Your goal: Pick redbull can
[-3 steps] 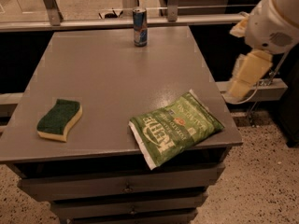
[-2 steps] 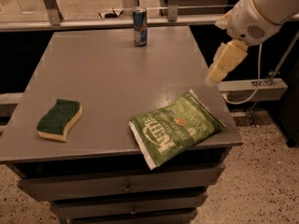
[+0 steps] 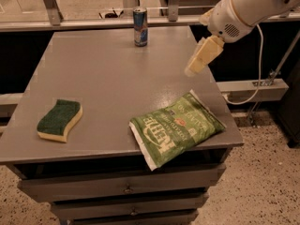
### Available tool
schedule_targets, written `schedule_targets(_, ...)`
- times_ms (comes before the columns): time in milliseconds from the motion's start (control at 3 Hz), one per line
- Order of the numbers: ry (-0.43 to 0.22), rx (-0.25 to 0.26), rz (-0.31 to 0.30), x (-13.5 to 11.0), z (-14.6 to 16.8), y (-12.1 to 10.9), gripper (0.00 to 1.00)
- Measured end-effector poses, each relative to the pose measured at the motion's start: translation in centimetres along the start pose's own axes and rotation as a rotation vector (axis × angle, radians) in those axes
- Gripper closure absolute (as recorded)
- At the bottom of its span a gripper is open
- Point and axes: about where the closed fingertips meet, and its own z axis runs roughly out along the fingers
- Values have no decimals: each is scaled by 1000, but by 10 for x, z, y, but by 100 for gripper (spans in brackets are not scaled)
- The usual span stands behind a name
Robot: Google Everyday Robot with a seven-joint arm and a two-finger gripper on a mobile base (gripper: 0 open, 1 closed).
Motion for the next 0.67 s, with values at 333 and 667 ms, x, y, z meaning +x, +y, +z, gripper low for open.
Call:
schedule_targets(333,-68,18,23,-10,15,-9,0)
schedule_targets(667,-267,52,108,-49,74,-54,0)
